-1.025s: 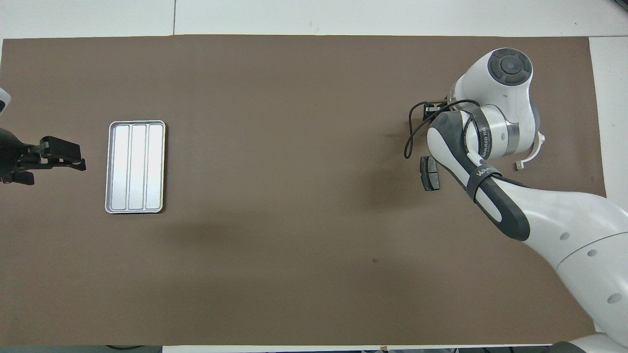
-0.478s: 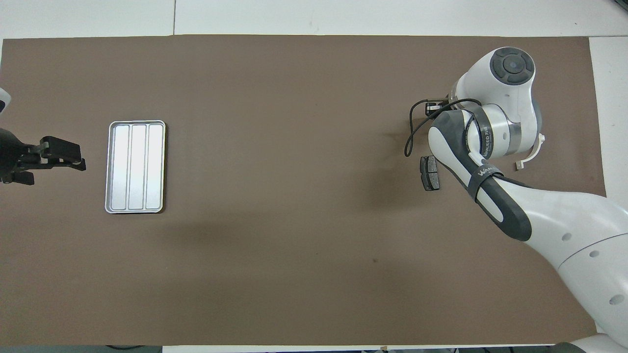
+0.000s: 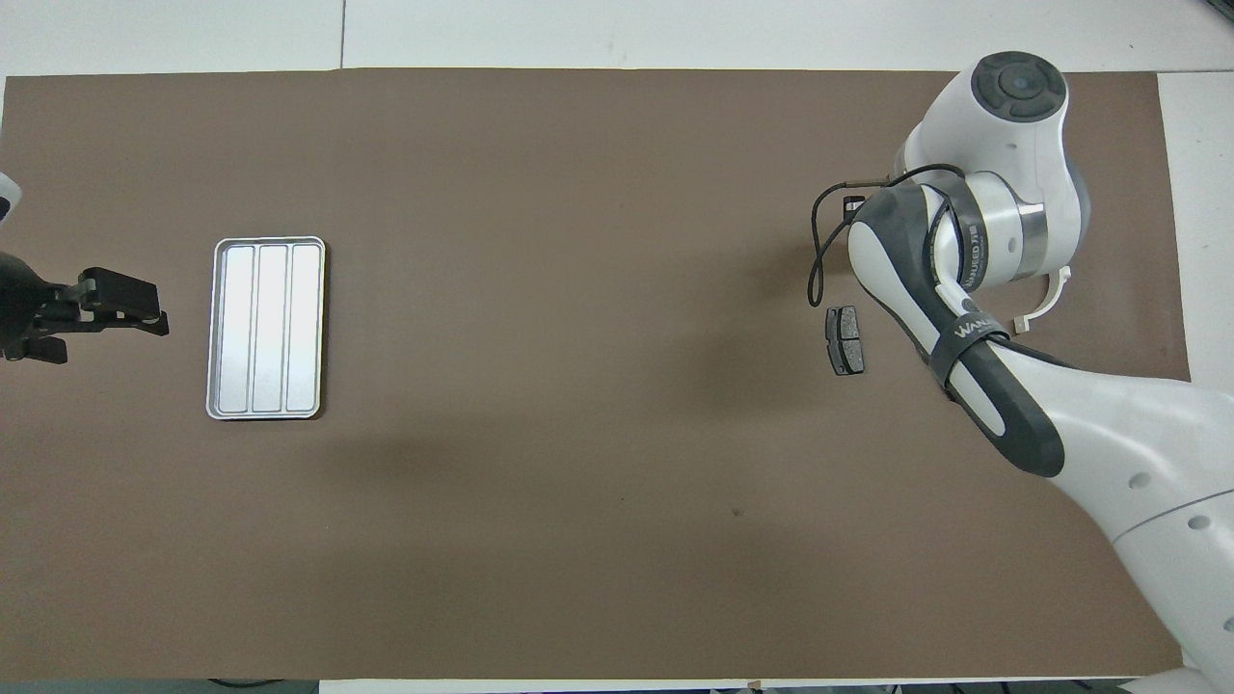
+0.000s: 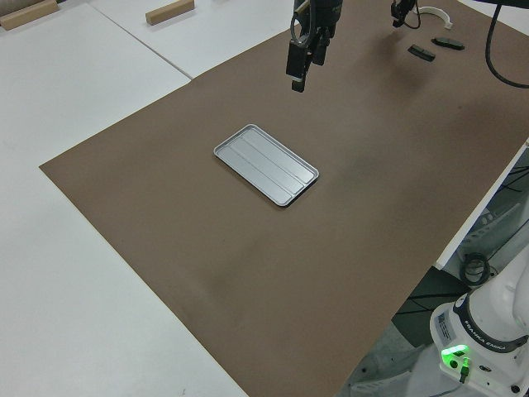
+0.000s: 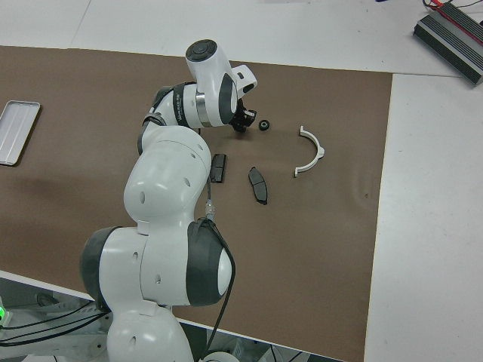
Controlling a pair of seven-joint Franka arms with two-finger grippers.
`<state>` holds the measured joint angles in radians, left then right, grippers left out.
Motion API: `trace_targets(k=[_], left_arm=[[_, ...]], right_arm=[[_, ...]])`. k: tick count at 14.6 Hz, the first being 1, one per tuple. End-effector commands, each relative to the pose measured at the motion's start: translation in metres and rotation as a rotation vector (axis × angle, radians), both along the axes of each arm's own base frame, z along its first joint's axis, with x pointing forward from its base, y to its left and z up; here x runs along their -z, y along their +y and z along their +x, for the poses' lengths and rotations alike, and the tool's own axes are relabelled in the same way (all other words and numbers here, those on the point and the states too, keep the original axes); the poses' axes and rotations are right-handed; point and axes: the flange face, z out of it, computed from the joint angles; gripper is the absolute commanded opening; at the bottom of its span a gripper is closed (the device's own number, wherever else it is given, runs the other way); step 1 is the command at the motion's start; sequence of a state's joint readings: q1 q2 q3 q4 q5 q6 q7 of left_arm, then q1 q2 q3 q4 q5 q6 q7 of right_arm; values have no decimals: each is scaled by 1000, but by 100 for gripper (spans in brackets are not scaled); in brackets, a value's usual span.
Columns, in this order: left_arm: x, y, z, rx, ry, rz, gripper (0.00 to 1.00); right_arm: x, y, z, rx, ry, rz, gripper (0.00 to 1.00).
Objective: Pick bearing gear from pile to tray
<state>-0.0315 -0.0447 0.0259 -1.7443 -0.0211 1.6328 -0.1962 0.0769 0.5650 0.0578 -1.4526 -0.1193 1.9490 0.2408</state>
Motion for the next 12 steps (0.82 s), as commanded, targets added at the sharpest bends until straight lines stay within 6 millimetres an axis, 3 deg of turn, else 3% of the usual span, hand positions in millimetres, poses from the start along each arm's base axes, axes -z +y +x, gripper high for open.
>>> trace_targets(k=[1,3,5,6,8,10,12], left_arm=[[-7,2,-5,3,1,4,100],[-7,2,-5,3,-1,4,100],[-7,1,-5,4,-1,4,100],[-7,2,-5,3,-1,4,100],[-7,2,-5,3,-1,4,100],[-8,2,-5,3,-2,4,100],[-7,2,-5,3,-1,4,100]], right_arm=[[-84,22,-22,-48,22,-24,0],[-132,58,-45,-81,22,-22,0],[-176,116,-75,-60,29,13,0],[-188,134,-86,1,41,31,0],[-204,198,-118,123,33,50,0],[-209,249,-139,255,-3,94,0],[-201,291,-156,348,-27,113,0]])
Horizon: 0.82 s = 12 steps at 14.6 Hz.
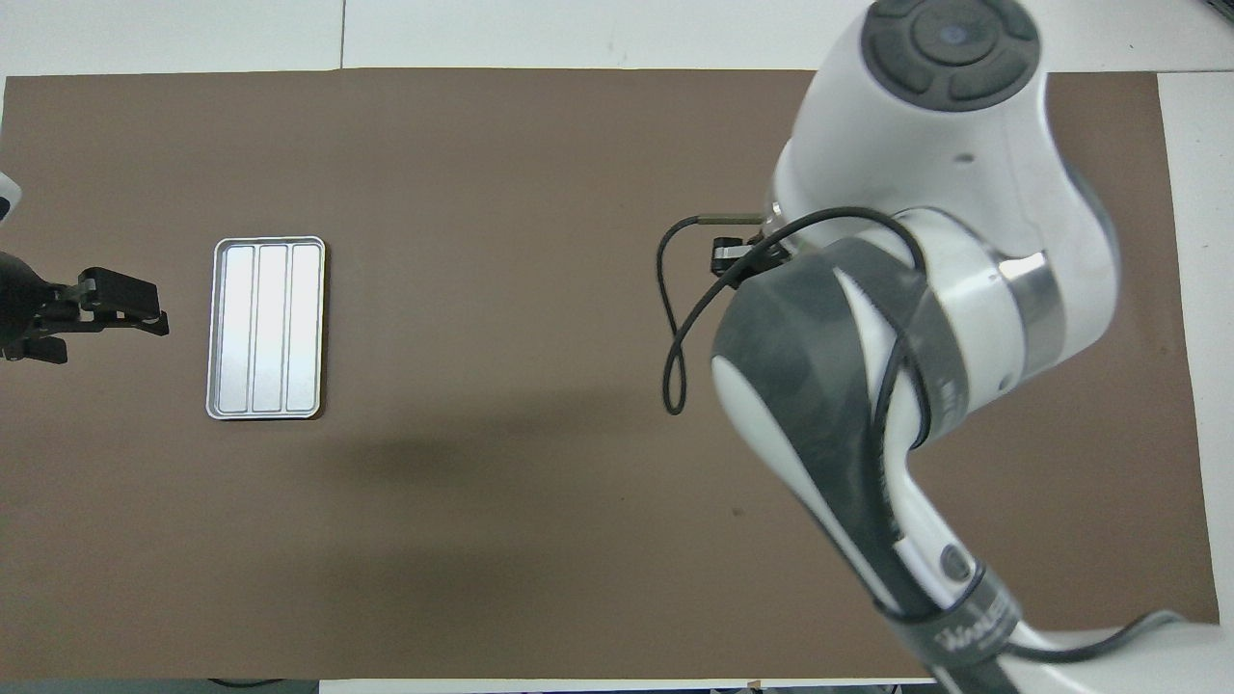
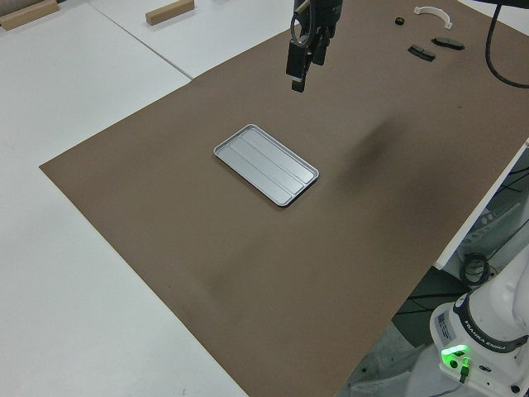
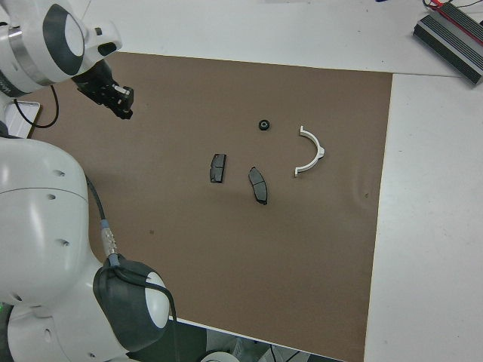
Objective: Pick bearing gear from pile to tray
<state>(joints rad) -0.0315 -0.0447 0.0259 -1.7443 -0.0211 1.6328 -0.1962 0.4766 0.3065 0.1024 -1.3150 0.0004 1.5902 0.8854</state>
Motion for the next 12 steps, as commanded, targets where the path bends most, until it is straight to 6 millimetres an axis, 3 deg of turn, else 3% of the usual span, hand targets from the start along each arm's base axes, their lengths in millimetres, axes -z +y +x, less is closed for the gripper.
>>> trace_targets(k=[1,4,8,10,12], left_arm=[[-8,2,-5,3,-1,4,100],[-7,2,-5,3,1,4,100],[-7,2,-5,3,1,4,100],[-7,2,-5,3,-1,4,100],[-7,2,-5,3,-1,4,100]], right_arm=[[20,45,-11,146,-9,34,0],[68,84,-17,251,-16,48,0],[136,103,-24,275,-32,58,0],[184,129,-28,293,-40,32,0],[221,139,-24,298,-78,29,0]])
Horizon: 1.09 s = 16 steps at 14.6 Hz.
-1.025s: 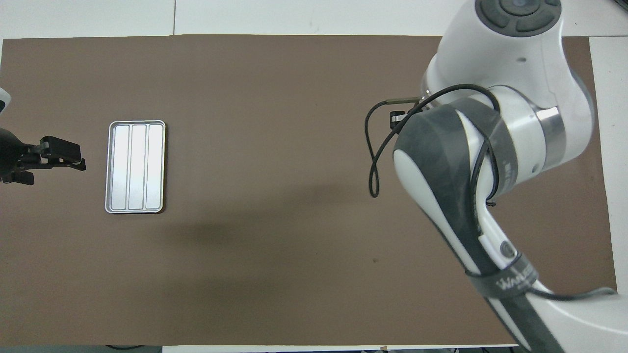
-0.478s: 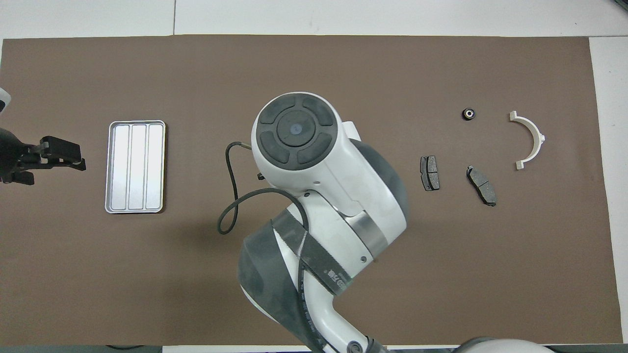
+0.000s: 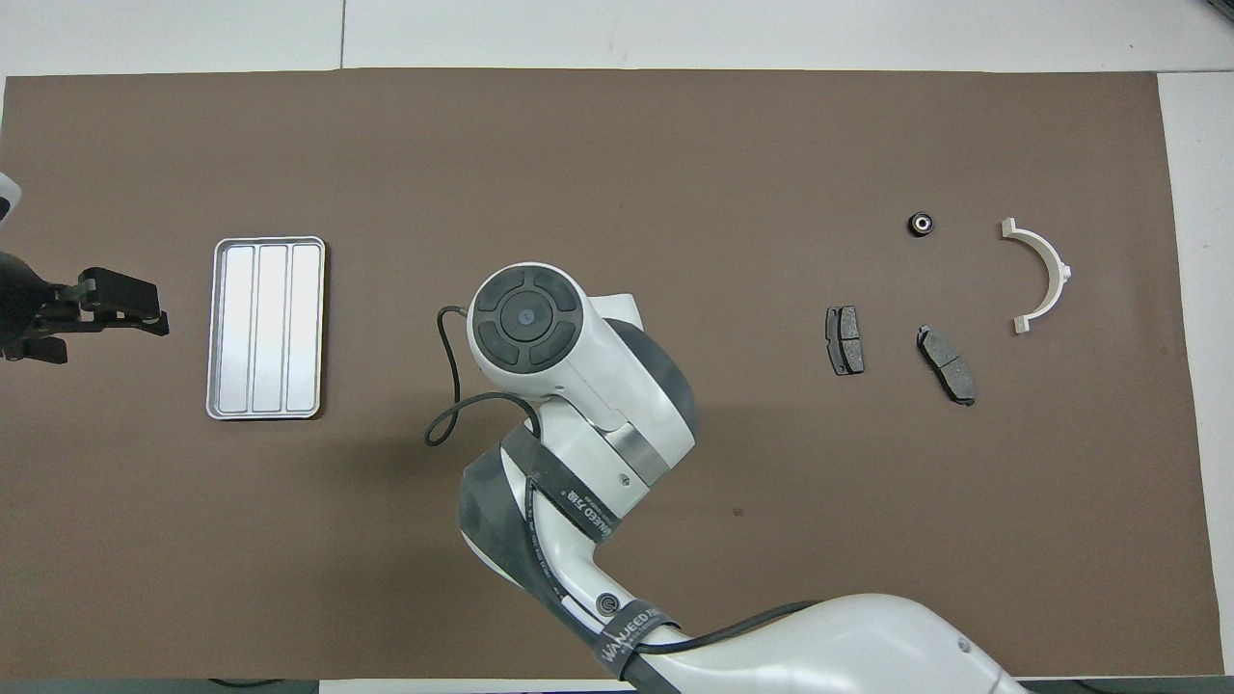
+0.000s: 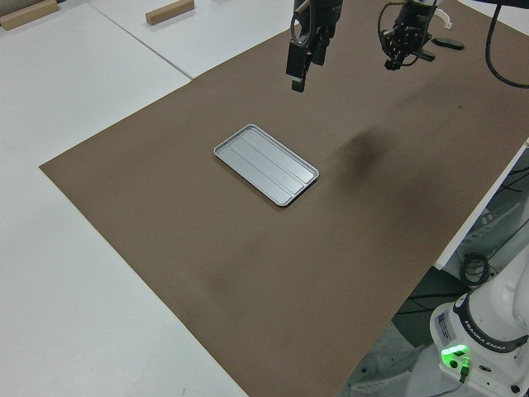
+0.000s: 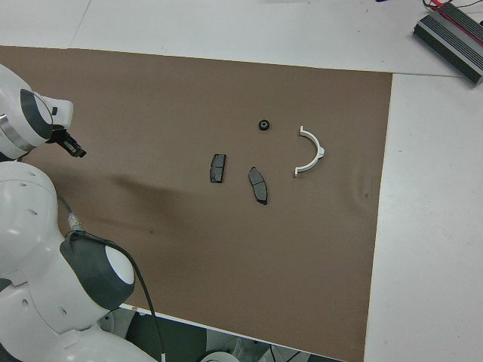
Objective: Pick bearing gear from pile to tray
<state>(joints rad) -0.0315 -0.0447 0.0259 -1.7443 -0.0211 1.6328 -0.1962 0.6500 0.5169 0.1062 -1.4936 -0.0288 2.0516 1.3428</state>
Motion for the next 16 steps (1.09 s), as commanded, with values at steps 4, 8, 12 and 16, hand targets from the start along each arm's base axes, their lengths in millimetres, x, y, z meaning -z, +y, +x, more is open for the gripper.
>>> trace_targets(k=[4,8,12,16], left_arm=[[-7,-15,-5,35,-1,4,100],[-8,-13,-5,26,-2,4,100],[-5,-15,-5,29,-1,4,100],[0,-8,-8,12,7,4,100]], right_arm=[[60,13,8,22,-42,7,0],[78,8,7,25,-62,29,0],[83,4,7,28,-55,21,46],[58,-1,18,14,-40,-50,100]])
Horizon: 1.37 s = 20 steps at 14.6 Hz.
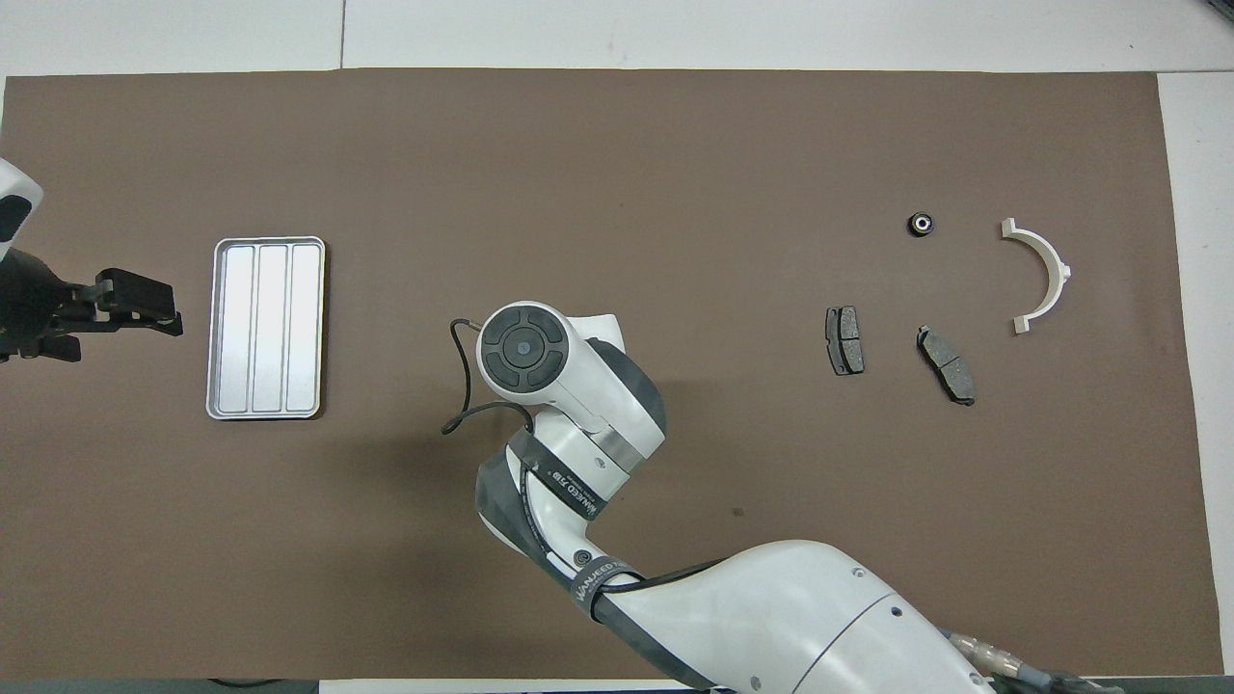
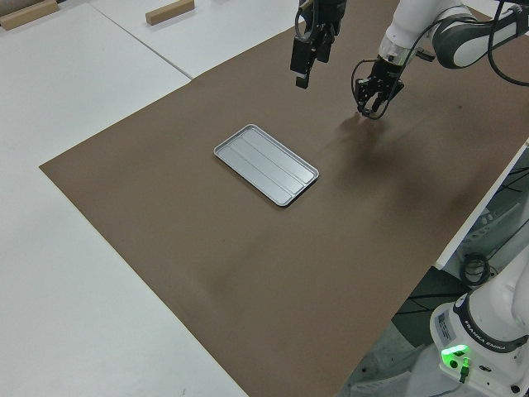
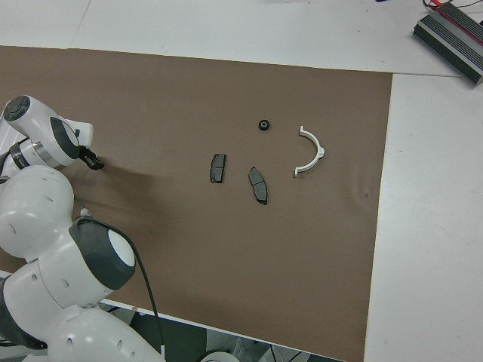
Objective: Pick bearing gear from pile to tray
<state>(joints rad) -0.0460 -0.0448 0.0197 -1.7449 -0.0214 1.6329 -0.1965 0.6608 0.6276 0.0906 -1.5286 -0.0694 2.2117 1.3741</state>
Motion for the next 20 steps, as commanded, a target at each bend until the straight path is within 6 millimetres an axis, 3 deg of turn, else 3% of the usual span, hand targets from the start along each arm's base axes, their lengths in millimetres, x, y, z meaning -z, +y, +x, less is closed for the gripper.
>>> trace_targets(k=[1,5,8,10,11,13,15,18,19,20], left_arm=[[-1,3,-11,-19,11,5,100],[18,-9,-18,-170,13,13,100],[46,-78,-15,-273,-24,5,100],[83,-139,-7,-293,-15,14,100],[96,-155,-1,-320,-31,-1,100],[126,-197,-5,-408,-40,-75,100],[166,-240,-25,-433,-34,-71,100],[243,-283,-23,-543,-7,-35,100],[261,-295,-25,-549,-9,-32,100],[265,-299,-26,-559,-8,-31,100]], right_arm=[[-34,-15,20,6,-5,-55,100],[-106,-87,63,-141,7,-63,100],[-156,-163,85,-372,26,-84,100],[-175,-222,102,-549,36,-96,100],[-180,-258,113,-626,37,-99,100],[-178,-335,134,-751,39,-98,100],[-170,-390,143,-823,38,-97,100],[-149,-440,147,-794,57,-90,100],[-135,-454,149,-797,46,-92,100],[-118,-467,149,-794,32,-95,100]])
